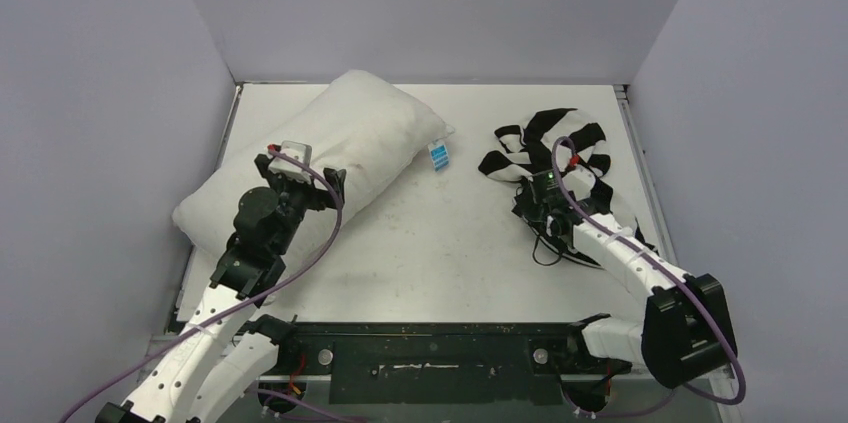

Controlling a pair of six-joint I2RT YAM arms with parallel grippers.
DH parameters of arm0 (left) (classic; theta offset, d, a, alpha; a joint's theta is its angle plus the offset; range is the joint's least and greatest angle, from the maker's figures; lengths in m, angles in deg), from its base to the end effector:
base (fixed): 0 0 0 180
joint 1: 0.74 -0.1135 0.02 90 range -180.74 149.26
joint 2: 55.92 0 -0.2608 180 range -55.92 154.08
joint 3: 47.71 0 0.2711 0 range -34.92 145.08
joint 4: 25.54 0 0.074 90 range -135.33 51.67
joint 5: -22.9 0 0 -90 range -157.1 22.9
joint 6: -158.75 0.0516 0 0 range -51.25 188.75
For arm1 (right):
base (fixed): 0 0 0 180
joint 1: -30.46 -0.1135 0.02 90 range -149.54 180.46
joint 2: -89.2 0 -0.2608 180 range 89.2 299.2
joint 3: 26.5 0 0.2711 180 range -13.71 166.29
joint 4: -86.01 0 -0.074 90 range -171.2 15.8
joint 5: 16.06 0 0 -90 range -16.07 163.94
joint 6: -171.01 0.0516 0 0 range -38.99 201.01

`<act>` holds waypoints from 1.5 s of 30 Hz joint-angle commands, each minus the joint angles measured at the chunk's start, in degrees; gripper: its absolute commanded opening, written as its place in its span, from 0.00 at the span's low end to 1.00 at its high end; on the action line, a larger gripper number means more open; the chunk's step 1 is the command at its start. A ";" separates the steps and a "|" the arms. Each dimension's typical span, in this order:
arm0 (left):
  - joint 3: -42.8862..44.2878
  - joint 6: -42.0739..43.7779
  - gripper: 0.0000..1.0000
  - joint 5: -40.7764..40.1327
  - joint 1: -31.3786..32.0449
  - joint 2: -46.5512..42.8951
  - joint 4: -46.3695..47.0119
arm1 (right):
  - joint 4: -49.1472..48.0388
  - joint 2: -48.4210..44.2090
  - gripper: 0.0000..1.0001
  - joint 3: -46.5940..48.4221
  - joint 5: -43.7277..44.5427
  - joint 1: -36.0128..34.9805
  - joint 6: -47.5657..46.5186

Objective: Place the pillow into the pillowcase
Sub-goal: Move the pillow to the center of the board.

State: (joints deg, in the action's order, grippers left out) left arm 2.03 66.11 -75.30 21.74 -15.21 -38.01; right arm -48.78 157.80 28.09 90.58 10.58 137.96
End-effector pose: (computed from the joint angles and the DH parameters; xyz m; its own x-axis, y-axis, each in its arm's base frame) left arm 0.2014 -0.0754 0.3186 -0.0668 -0.0217 -0.9975 0.2441 0.9690 -0.0374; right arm 0.2411 0.0715 0.1846 -0.5982 0.6377 -0.4853 0.5747 0.7634 0.2948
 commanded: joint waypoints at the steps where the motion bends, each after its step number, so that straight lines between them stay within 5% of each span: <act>1: -1.27 0.88 0.93 -1.59 0.55 -1.82 4.61 | -14.29 5.48 0.74 1.77 -5.38 -0.20 -16.07; 9: -0.40 0.79 0.91 -1.82 0.57 -0.94 3.68 | -12.92 19.85 0.74 8.71 1.96 -1.18 -27.48; 18: 0.13 0.91 0.91 -4.17 0.55 -1.31 2.97 | -10.57 21.26 0.00 13.19 -0.31 -16.81 -33.96; 27: 0.48 1.35 0.90 -5.60 0.62 -1.99 2.37 | -6.35 17.36 0.00 15.43 -4.80 -39.01 -31.24; 29: 1.01 1.16 0.91 -5.38 0.64 -1.38 1.74 | -4.44 15.86 0.13 16.30 -4.69 -40.81 -29.70; 32: 1.60 0.89 0.91 -4.54 0.64 -0.62 0.92 | -1.44 12.66 0.46 17.79 -4.00 -41.12 -26.71; 34: 1.98 0.66 0.91 -4.29 0.64 -0.38 0.46 | 1.24 10.69 0.54 18.72 -2.05 -40.99 -23.73; 41: 3.00 0.09 0.91 -2.98 0.81 0.67 -0.23 | 13.95 6.81 0.59 19.79 6.19 -37.57 -12.38; 45: 4.41 -1.11 0.91 -0.62 0.92 2.34 -3.16 | 8.94 3.99 0.62 15.69 2.36 -29.45 -16.00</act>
State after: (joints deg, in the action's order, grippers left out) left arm 2.58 66.20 -78.80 22.20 -14.07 -39.72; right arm -39.23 165.06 46.87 92.07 -25.39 121.54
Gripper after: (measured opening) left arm 0.907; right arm 0.601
